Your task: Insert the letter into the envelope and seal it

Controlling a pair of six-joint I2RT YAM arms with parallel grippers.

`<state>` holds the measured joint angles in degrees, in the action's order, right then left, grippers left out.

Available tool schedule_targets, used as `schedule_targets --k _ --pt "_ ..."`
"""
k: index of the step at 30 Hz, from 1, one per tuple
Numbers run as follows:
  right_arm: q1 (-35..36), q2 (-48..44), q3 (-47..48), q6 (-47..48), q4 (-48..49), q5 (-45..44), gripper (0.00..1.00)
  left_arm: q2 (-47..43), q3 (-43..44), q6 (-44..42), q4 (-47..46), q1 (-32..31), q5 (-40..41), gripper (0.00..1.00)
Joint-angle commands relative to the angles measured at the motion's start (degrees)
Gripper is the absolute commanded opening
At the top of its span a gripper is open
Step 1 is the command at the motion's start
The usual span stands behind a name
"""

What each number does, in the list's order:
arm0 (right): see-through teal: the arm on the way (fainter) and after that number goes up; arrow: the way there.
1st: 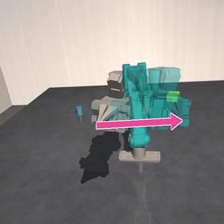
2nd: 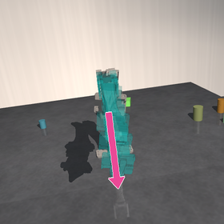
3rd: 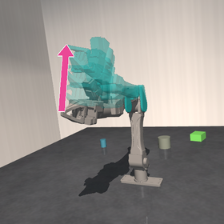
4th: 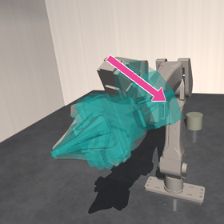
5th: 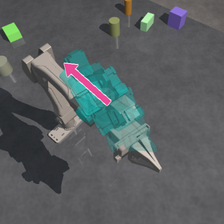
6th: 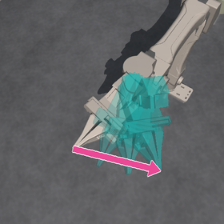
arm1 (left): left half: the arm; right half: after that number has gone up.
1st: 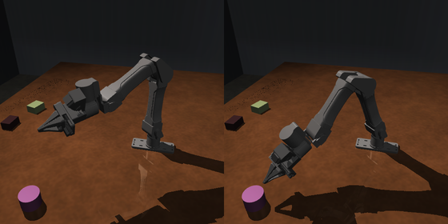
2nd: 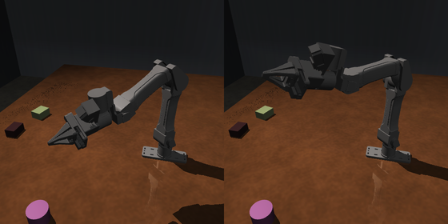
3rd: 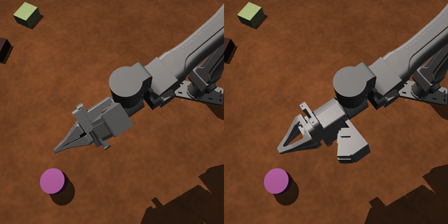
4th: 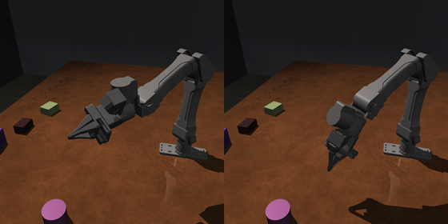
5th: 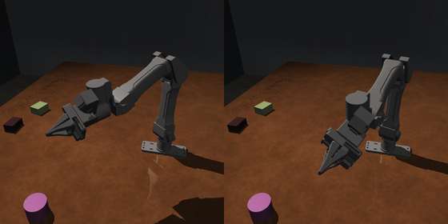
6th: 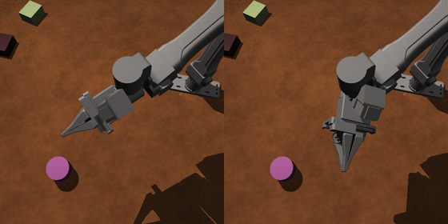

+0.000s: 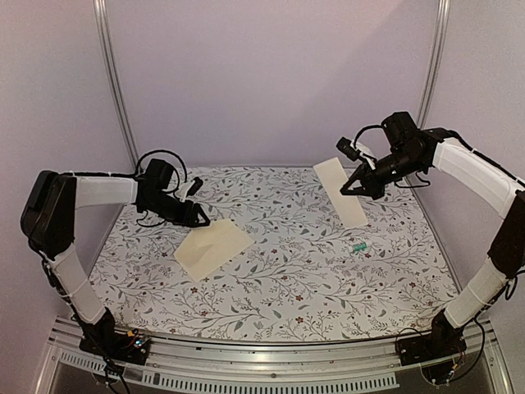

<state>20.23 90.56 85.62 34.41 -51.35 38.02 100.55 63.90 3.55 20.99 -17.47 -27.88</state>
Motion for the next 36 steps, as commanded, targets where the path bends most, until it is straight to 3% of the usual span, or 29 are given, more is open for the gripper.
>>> schedule_targets --k 1,16,36 --pt "-0.09 -2.06 -0.22 1.09 -1.55 0.63 0.00 0.49 -2.40 -3.07 -0.50 4.08 -5.91 0.54" --pt "-0.09 -1.26 0.74 0.48 -1.46 0.22 0.00 8.51 0.22 -3.03 -1.81 7.43 -7.74 0.40" --pt "-0.08 -0.88 0.24 0.57 -1.13 -0.58 0.00 12.26 1.97 -1.94 -3.49 8.62 -16.90 0.00"
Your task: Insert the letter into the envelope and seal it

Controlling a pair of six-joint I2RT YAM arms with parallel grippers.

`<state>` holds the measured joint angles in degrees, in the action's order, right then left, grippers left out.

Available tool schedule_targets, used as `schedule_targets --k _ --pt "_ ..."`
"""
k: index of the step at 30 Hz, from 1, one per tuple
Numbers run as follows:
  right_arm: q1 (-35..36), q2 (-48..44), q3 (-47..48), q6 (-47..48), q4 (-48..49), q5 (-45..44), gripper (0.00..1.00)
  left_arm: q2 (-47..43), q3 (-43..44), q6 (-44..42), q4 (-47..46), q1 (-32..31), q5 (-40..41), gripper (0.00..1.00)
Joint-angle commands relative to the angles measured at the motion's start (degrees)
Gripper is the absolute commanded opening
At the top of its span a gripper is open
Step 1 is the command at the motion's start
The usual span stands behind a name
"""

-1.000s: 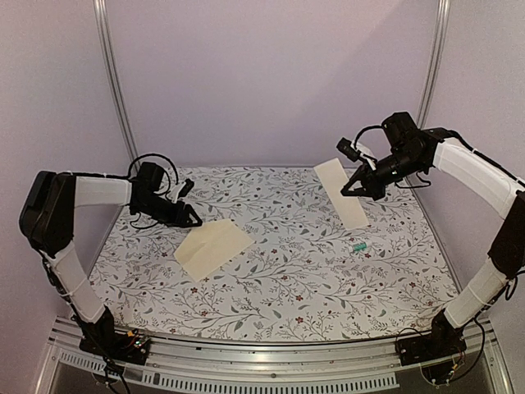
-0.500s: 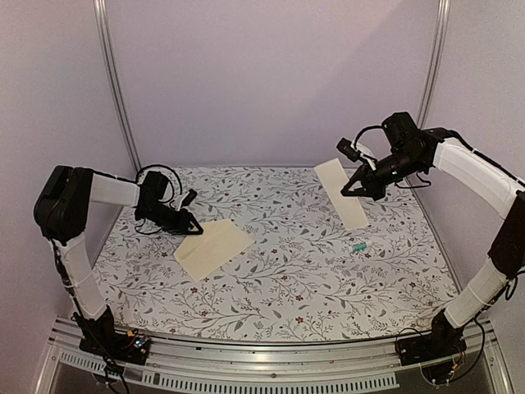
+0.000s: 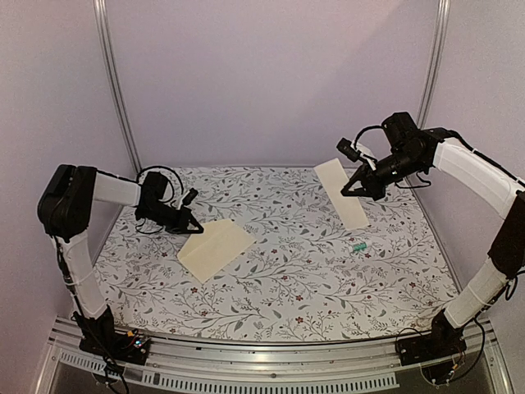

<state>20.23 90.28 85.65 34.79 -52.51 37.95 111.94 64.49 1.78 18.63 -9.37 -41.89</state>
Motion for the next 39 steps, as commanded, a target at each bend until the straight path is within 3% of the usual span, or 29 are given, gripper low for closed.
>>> schedule_targets --k 1,6,12,21,30,39 --pt "-0.10 -0.63 0.22 0.27 0.01 -0.51 0.00 0.81 1.49 -0.08 -1.14 0.43 -3.08 0.00" --pt "-0.07 -0.72 0.46 0.84 -0.34 -0.43 0.00 -0.65 3.07 0.24 -1.16 -1.06 -6.02 0.00" --pt "1.11 -0.46 2.29 3.33 -1.14 -1.22 0.00 -0.51 10.12 -1.57 3.09 -8.00 -6.38 0.00" --pt "11.21 -1.16 4.42 13.39 -6.89 -7.47 0.00 4.93 20.33 -3.28 8.53 -17.71 -8.45 0.00" --pt "18.86 8.33 18.96 21.65 -21.14 -12.91 0.00 7.94 25.06 -2.74 9.48 -25.83 -12.29 0.00" --pt "27.14 15.47 24.64 25.92 -26.55 -25.27 0.00 10.44 25.33 -2.31 9.42 -30.46 -14.36 0.00"
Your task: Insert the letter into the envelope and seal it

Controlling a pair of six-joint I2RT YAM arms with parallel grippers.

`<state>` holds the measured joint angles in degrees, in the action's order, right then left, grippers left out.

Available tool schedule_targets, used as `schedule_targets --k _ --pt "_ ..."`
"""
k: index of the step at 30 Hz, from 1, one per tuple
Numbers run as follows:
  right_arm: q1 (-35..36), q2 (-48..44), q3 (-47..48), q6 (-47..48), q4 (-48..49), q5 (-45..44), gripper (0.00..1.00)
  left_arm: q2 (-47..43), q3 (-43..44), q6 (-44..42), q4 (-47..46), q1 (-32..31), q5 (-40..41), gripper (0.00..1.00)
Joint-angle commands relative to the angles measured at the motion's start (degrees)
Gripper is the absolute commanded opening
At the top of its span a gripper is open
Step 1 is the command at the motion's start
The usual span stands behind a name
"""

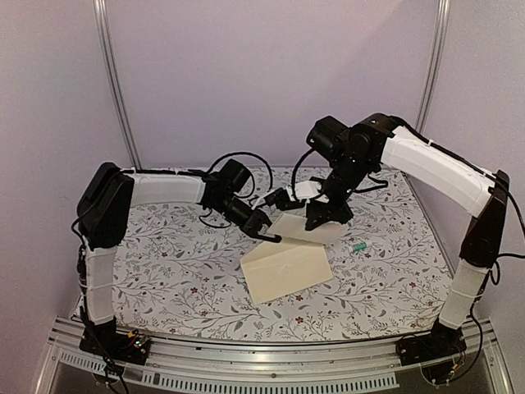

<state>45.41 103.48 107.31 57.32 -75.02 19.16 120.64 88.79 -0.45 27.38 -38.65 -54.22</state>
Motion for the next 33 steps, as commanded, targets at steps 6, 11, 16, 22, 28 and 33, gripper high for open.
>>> schedule_targets --k 6,11,16,22,28,33 --pt "3.81 5.37 4.31 5.20 -4.03 -8.02 0.00 3.56 3.18 1.98 -1.86 -2.11 -3.39 0.00" --pt "4.53 8.78 6.22 3.72 -4.02 -8.39 0.00 5.55 5.76 3.05 -1.89 -2.87 -4.49 0.00" --pt "4.56 10.37 6.82 3.38 -3.95 -6.96 0.00 6.40 6.22 3.44 -1.89 -3.18 -5.78 0.00" --pt "4.53 11.16 6.68 3.24 -3.33 -5.71 0.00 6.71 6.54 4.00 -2.15 -3.57 -7.42 0.00" --pt "4.60 11.54 6.78 3.88 -3.11 -5.82 0.00 7.29 7.25 4.91 -2.10 -3.62 -8.68 0.00" --pt "4.63 11.91 6.78 4.44 -3.03 -5.60 0.00 7.46 7.52 4.94 -2.14 -3.66 -9.14 0.00"
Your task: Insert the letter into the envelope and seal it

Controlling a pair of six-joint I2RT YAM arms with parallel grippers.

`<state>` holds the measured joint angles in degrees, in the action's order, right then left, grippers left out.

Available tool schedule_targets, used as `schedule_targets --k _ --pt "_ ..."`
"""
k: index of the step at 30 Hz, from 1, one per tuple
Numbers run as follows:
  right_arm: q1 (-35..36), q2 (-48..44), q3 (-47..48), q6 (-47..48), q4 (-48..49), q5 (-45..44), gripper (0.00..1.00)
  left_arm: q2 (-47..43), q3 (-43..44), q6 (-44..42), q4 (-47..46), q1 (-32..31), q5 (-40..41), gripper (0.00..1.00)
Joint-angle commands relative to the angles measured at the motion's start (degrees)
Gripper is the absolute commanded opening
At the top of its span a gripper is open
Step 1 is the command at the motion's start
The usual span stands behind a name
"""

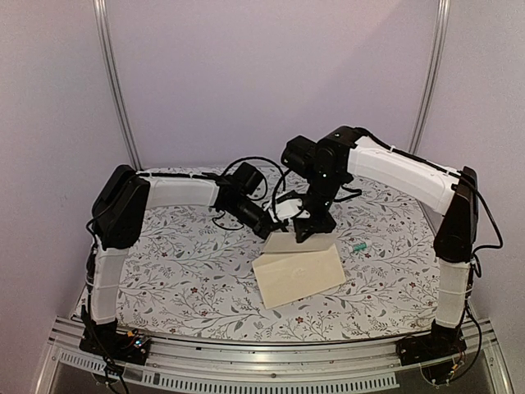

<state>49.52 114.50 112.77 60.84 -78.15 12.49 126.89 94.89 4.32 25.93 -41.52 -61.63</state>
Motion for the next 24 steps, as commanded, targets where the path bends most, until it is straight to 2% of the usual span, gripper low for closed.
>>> schedule_targets --k 1,24 --pt "0.50 1.01 1.27 1.02 0.09 1.00 0.00 1.24 1.43 0.30 -0.70 -0.80 -1.74 0.00" --pt "0.58 3.44 2.19 2.00 -0.92 0.01 0.00 0.53 0.97 -0.69 -0.59 -0.84 -1.58 0.00"
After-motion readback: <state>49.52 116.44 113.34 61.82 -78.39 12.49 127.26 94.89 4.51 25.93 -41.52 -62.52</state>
